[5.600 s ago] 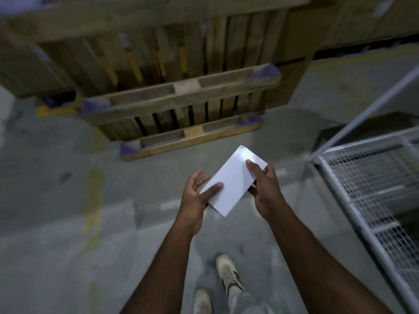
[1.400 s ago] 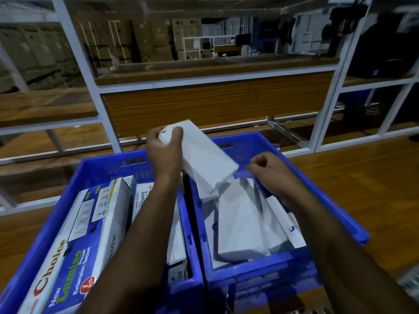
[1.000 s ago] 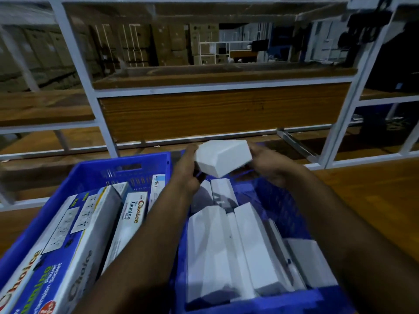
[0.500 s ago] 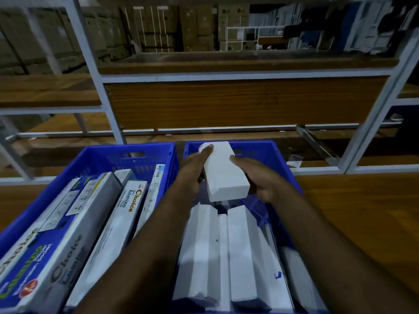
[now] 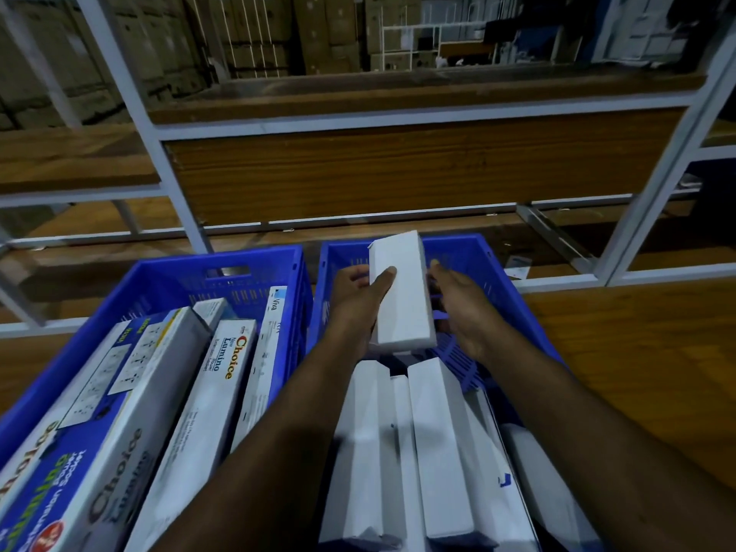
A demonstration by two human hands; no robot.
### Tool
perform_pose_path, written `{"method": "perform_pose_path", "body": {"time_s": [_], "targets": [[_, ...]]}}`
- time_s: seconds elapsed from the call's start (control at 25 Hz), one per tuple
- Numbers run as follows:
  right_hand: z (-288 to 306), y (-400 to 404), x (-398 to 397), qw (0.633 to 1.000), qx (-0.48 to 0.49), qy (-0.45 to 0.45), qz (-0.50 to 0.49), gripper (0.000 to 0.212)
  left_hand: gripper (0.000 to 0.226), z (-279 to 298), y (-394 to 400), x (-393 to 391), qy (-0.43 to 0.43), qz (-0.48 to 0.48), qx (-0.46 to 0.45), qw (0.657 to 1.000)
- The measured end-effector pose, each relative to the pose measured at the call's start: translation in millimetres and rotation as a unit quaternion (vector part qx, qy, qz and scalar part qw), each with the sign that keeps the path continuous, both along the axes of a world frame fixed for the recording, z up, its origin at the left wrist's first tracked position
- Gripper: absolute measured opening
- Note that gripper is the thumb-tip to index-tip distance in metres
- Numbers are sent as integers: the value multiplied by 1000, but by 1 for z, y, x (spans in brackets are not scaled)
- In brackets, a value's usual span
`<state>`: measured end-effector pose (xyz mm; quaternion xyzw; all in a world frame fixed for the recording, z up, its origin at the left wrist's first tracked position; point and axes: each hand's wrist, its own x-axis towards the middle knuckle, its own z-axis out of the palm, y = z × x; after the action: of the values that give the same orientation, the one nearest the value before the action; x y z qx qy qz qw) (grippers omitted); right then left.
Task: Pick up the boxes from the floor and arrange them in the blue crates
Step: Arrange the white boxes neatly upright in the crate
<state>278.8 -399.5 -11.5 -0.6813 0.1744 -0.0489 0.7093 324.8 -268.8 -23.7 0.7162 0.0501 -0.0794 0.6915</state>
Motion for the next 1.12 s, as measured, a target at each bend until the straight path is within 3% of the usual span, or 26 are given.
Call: {"method": "perform_pose_path", "body": {"time_s": [0.16,0.24,0.36,0.48,0.56,0.68,0.8,0.88,1.0,1.12], "targets": [[2,-7,-2,998,-15,-58,20,24,53,7,4,-3,-62,-119,26,991],[1,-7,-1,994,-26,-91,48,24,62,9,5,-6,-87,-152,-2,985],[-2,-5,0,990,-38,-115,74,24,66,7,11,1,-48,-148,-84,984],[-4,-5,3,993,40,-101,56,22,57,3,15,8,-1,-122,-125,985],[-4,-5,5,991,103,-75,44,35,32,3,13,7,-5,-113,-98,989],[-5,-11,6,991,120,-17,65,61,27,3,8,4,-69,-131,-28,989],[-8,-13,7,995,44,4,90,45,28,-4,6,9,-149,-173,21,973],[-10,-11,9,997,22,13,72,29,46,-12,2,13,-171,-161,54,971],[-14,-7,11,997,76,19,9,20,81,-17,5,22,-132,-27,128,983],[-14,-11,12,988,150,-9,-33,20,101,-18,13,29,-79,45,101,991]]}}
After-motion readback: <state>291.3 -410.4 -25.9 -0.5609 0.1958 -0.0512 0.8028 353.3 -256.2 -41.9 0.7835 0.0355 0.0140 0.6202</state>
